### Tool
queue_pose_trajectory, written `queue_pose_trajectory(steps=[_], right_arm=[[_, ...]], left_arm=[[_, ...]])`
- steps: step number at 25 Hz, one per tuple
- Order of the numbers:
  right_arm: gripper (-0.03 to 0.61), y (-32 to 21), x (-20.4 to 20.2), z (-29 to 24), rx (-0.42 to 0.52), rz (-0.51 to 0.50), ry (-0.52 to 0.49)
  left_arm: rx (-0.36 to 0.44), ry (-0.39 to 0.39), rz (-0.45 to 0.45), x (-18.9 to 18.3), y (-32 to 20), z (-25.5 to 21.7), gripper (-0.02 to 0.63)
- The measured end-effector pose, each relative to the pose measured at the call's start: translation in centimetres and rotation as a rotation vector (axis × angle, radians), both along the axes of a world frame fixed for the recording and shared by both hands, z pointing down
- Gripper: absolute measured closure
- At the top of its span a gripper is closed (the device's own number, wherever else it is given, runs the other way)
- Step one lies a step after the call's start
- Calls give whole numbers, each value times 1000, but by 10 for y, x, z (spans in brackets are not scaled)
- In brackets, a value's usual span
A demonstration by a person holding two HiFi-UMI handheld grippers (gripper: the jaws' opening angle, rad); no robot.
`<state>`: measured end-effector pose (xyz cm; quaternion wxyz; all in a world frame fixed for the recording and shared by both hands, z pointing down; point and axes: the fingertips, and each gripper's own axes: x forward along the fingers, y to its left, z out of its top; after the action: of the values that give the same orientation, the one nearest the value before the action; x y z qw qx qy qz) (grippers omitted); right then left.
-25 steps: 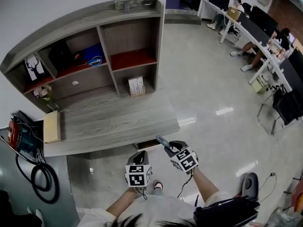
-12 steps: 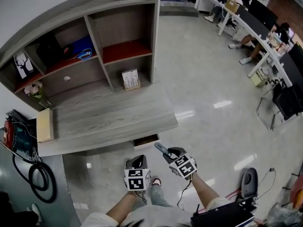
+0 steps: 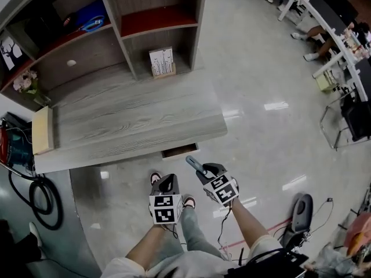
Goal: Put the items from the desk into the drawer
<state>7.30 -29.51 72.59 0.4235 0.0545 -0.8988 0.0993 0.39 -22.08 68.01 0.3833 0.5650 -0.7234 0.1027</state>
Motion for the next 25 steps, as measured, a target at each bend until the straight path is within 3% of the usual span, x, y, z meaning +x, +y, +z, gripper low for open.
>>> queue_pose_trajectory(steps=[8, 25], right_arm=[[454, 1, -10, 44, -22, -32, 91], [454, -23, -28, 105, -2, -44, 168]], left_arm=[[-18, 9, -17, -14, -1, 45, 617], [-81, 29, 26, -27, -21, 122, 617]])
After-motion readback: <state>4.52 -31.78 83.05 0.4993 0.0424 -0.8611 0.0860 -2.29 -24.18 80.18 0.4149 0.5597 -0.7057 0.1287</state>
